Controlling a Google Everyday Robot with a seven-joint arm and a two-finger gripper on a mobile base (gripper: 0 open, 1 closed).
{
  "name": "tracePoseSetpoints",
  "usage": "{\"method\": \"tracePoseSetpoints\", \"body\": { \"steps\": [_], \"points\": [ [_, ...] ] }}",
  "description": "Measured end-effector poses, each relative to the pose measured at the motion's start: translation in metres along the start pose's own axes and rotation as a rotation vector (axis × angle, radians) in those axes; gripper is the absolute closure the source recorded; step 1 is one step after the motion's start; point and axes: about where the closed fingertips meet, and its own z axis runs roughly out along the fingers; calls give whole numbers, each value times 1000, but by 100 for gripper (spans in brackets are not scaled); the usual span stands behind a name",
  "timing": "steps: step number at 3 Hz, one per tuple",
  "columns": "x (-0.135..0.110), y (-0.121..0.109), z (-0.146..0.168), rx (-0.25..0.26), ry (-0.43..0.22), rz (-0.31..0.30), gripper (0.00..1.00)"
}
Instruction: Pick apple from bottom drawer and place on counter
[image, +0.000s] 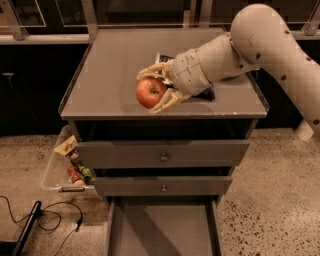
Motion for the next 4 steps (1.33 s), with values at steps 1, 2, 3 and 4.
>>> {"method": "tracePoseSetpoints", "body": {
  "steps": [1, 2, 3, 4],
  "points": [
    [10, -23, 10, -1, -19, -27, 100],
    [33, -65, 36, 19, -79, -33, 100],
    [57, -87, 52, 43, -113, 22, 100],
    [79, -81, 66, -26, -71, 108, 100]
  ]
}}
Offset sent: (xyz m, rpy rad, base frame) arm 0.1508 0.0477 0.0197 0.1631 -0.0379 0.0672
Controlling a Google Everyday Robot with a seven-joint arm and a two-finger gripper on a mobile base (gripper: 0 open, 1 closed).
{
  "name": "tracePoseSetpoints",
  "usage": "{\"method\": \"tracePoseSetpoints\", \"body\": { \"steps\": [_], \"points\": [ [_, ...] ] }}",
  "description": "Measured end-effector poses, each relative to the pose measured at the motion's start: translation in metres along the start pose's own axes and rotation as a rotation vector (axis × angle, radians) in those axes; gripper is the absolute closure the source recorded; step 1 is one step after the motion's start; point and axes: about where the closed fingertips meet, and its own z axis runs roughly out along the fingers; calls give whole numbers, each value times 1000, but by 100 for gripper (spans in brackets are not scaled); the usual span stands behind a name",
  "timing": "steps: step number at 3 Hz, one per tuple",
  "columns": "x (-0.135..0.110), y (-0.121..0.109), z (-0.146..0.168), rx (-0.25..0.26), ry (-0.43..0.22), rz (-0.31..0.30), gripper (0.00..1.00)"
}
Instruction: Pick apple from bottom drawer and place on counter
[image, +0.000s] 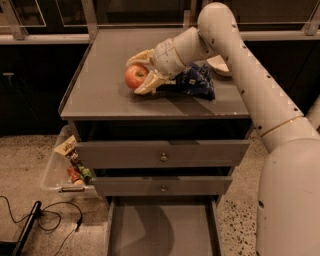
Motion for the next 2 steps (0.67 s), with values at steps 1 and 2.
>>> {"method": "tracePoseSetpoints", "body": {
  "steps": [1, 2],
  "points": [
    [16, 20, 0, -106, 93, 91, 100],
    [19, 25, -1, -120, 101, 109, 100]
  ]
}}
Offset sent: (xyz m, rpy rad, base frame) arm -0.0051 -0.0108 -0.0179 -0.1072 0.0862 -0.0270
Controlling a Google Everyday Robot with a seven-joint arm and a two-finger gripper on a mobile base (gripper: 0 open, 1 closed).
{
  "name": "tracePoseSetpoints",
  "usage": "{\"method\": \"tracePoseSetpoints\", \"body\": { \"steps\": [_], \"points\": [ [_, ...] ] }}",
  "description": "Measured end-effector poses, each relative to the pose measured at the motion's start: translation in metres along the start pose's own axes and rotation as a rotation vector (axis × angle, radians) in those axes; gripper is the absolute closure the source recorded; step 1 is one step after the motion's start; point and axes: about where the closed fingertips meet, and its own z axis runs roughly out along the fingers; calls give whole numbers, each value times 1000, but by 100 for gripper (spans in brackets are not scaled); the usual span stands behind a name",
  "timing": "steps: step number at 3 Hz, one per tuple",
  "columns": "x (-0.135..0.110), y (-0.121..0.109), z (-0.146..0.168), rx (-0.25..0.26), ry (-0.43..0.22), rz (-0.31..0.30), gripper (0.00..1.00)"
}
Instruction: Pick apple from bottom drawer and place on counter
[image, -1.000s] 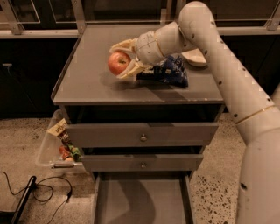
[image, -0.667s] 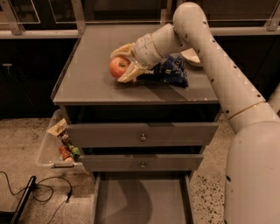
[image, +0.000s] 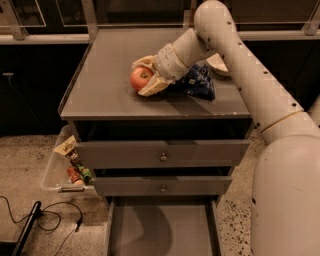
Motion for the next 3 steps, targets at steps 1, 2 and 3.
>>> {"method": "tracePoseSetpoints", "body": {
  "steps": [1, 2, 3],
  "points": [
    [0, 0, 0, 0, 0, 0, 81],
    [0, 0, 0, 0, 0, 0, 58],
    [0, 0, 0, 0, 0, 0, 35]
  ]
}}
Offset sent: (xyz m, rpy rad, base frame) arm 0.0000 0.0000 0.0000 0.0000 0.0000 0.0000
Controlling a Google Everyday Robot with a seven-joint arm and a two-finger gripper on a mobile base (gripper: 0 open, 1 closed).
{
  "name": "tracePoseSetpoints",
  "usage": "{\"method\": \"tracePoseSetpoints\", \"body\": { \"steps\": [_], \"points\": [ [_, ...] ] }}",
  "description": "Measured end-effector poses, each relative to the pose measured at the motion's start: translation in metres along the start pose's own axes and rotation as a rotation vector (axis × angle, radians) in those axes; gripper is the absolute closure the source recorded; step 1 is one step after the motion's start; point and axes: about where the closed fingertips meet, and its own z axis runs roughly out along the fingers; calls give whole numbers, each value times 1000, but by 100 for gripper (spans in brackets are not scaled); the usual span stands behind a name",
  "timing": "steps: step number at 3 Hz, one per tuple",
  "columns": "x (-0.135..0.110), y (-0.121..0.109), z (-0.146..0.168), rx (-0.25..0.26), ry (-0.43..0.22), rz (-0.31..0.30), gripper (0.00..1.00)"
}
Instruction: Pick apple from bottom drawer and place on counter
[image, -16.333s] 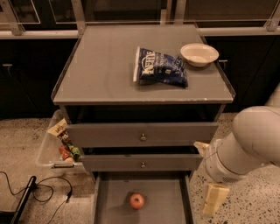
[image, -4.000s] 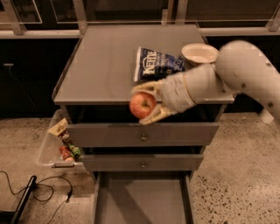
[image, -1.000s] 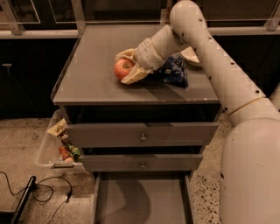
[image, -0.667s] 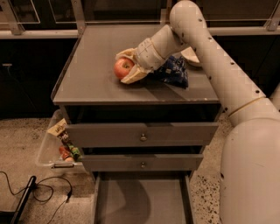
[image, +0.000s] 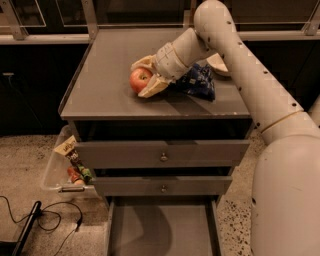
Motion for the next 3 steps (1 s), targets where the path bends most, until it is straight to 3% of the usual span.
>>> {"method": "tracePoseSetpoints", "body": {
  "steps": [1, 2, 3],
  "points": [
    [0, 0, 0, 0, 0, 0, 12],
    [0, 0, 0, 0, 0, 0, 0],
    [0, 0, 0, 0, 0, 0, 0]
  ]
}}
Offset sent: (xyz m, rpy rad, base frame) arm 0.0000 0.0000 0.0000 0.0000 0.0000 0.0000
